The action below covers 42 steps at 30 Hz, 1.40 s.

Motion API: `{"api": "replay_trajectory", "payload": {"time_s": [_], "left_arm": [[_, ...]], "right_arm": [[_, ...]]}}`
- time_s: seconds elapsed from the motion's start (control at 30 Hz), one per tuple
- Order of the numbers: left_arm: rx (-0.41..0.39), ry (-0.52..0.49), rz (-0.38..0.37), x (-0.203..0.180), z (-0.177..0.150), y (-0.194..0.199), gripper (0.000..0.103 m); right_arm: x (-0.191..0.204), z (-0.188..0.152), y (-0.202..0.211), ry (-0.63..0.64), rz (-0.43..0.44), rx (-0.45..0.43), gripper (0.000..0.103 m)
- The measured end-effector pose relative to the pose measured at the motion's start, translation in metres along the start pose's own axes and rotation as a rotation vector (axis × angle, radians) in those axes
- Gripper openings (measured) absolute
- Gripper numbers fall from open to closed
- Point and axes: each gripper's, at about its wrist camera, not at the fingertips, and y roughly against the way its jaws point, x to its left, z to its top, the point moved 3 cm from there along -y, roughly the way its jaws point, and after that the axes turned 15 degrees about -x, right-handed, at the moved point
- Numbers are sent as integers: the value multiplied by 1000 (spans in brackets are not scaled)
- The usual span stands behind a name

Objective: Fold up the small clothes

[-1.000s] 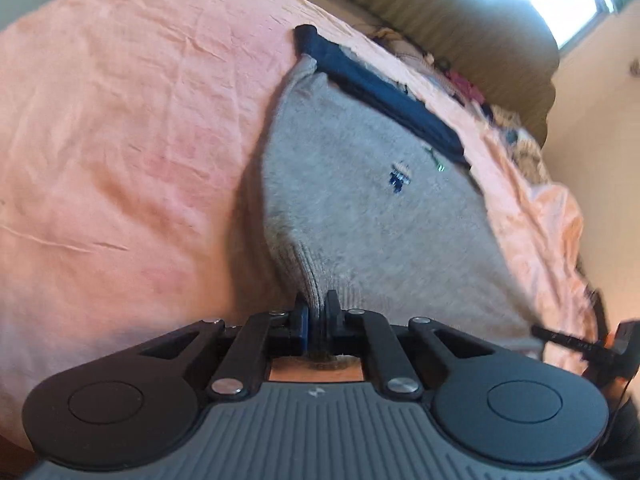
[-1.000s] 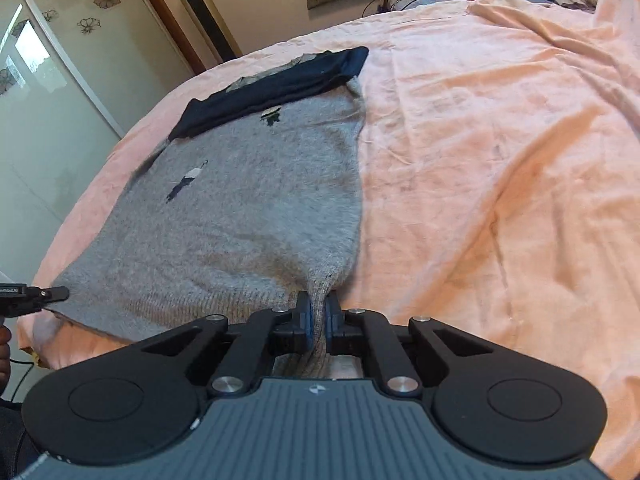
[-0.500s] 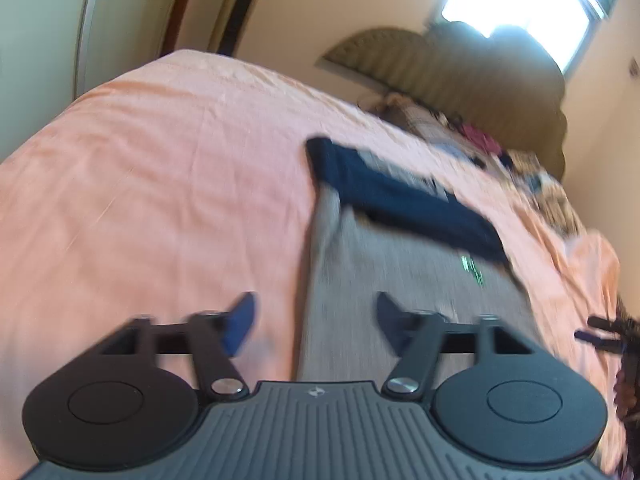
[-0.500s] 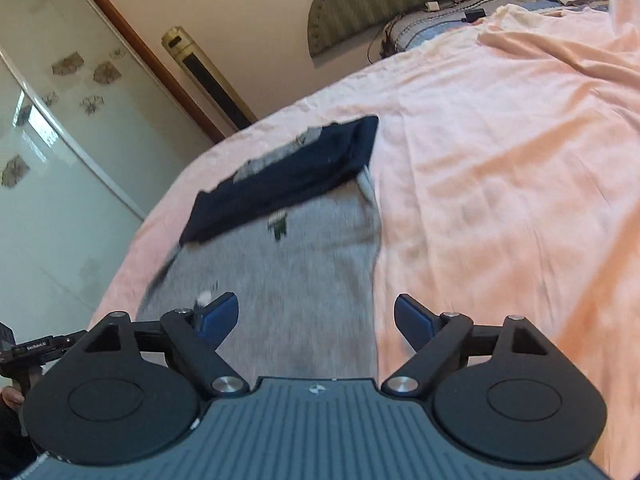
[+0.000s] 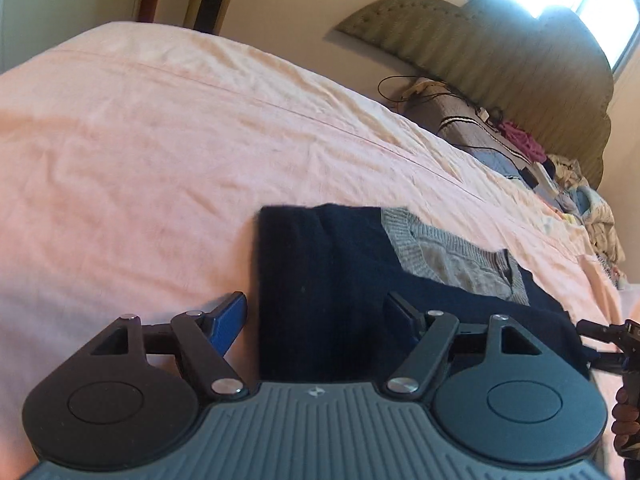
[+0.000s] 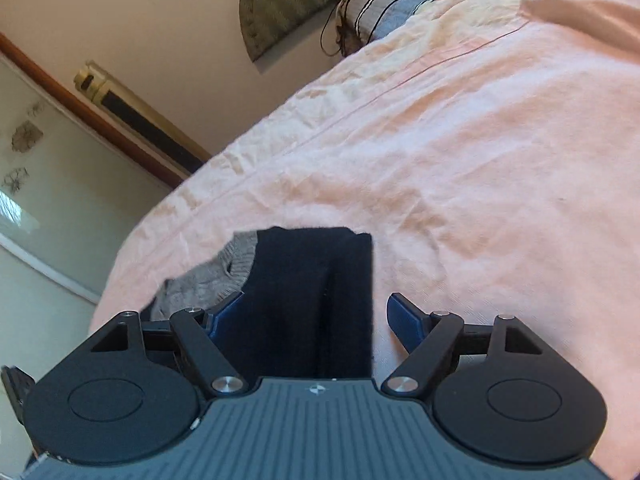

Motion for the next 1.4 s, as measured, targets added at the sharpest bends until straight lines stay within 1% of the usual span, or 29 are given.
{"api": "replay_trajectory", "payload": {"time_s": [0.03, 0.07, 0.17, 0.23, 0.27, 0.3, 0.33, 0.4, 0.47, 0.5, 0.57, 0.6, 0.63, 0.67, 0.7, 0.73, 0.77, 0.8, 0.87, 0.9, 1.03, 1.07, 1.1, 1.17, 1.23, 1.27, 1.3, 1.33, 1.4], "left_arm": [[6, -26, 13, -1, 0, -4, 3], [19, -50, 34, -2, -2, -8, 7], [-30, -141, 70, -8, 1, 4, 5], [-47, -170, 68, -3, 1, 10, 5], [-28, -172, 86, 3, -3, 4, 5], [-54, -170, 74, 5, -4, 4, 5], [-56, -179, 78, 3, -4, 4, 5], [-48, -179, 98, 0, 0, 5, 8], [-78, -163, 133, -1, 7, 17, 9], [-116, -157, 145, -4, 11, 28, 8], [-182, -143, 97, -16, 14, 47, 9], [-182, -136, 52, -27, 13, 50, 10], [-152, -148, 23, -38, 8, 46, 13], [-115, -175, 13, -49, 1, 38, 15], [-71, -224, 24, -61, -10, 27, 15], [-29, -268, 51, -67, -21, 16, 15], [-23, -305, 71, -69, -30, 8, 15], [-80, -351, 77, -69, -35, 10, 18], [-147, -462, 68, -61, -43, 11, 18], [-172, -521, 129, -54, -46, 11, 18], [-137, -502, 200, -48, -37, 32, 18], [-129, -482, 191, -48, -38, 45, 18], [-134, -459, 147, -48, -41, 61, 18], [-155, -411, 51, -52, -54, 92, 22], [-102, -383, -4, -54, -73, 103, 32], [-58, -384, -2, -53, -84, 101, 34], [-98, -416, 5, -51, -95, 102, 36], [-128, -460, 28, -50, -101, 104, 45], [-121, -444, 76, -45, -97, 108, 53]], "right_arm": [[1, -1, -7, 14, -21, 20, 26], [0, -1, -12, 4, -16, 31, 19], [1, 2, 1, 67, 17, -16, 17], [-15, 3, 10, 36, 18, -53, 15], [-25, -2, 8, 20, -12, -46, 9], [-29, -6, 8, -4, 4, -68, 10], [-28, -6, 8, -19, 4, -71, 11], [-21, -2, 10, -32, -2, -60, 24], [-10, 7, 23, 9, -55, -118, 43], [-1, 10, 33, 37, -57, -161, 43], [24, 10, 45, 80, 30, -181, 44], [38, 5, 45, 100, 70, -162, 44], [52, -2, 40, 130, 93, -137, 52], [64, -11, 32, 172, 94, -110, 60], [75, -21, 22, 231, 75, -85, 63], [81, -31, 11, 282, 37, -65, 64], [82, -40, 0, 316, -8, -37, 64], [80, -48, -7, 353, -37, -30, 65], [74, -60, -2, 488, -35, -117, 64], [68, -65, 1, 532, -21, -145, 64], [80, -65, 18, 531, -68, -128, 67], [84, -64, 31, 500, -73, -133, 70], [87, -66, 50, 456, -32, -149, 71], [90, -76, 76, 406, 49, -161, 85], [90, -96, 87, 439, 32, -129, 88], [88, -106, 85, 468, 5, -97, 88], [79, -117, 81, 492, -37, -53, 88], [74, -126, 83, 543, -44, -79, 87], [68, -127, 94, 568, -88, -103, 88]]}}
